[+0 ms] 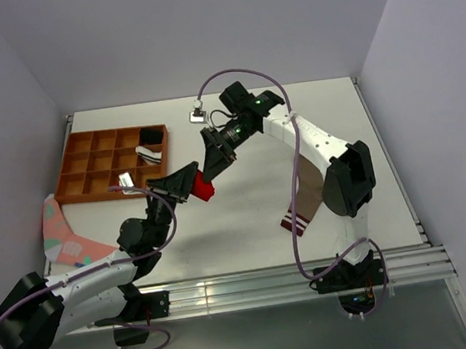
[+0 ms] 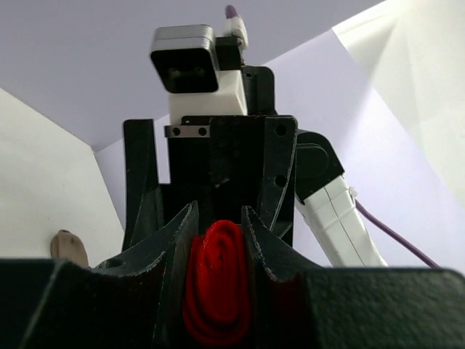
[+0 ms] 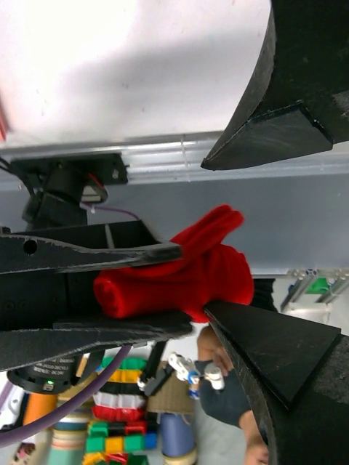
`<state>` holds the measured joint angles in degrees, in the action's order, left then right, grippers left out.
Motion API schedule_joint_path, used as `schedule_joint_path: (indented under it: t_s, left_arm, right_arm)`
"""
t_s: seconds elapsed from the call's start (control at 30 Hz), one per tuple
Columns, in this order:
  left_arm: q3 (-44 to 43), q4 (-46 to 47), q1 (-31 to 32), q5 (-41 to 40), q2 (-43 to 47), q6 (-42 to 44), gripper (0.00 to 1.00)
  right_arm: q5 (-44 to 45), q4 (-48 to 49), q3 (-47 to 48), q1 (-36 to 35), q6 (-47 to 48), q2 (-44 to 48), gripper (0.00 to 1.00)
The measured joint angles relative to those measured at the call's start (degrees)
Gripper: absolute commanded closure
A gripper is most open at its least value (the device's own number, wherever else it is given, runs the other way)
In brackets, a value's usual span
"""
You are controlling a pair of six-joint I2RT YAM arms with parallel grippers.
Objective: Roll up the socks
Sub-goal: Pick up the sock at the center of the board.
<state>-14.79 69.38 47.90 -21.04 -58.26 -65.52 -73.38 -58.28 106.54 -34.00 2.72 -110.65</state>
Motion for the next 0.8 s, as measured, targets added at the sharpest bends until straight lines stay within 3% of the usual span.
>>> schedule_joint_path:
  t_s: [0.37, 0.8]
  left_arm:
    - [-1.4, 2.3, -1.4, 4.7, -1.2, 1.8, 1.00]
    - [-1.4, 1.0, -1.7, 4.7, 0.0, 1.8, 1.00]
  right_arm:
    - [-2.9, 2.9, -1.4, -1.2, -3.7, 0.9, 0.20]
    - [-5.4, 6.6, -3.9, -2.6, -7.4, 4.8, 0.20]
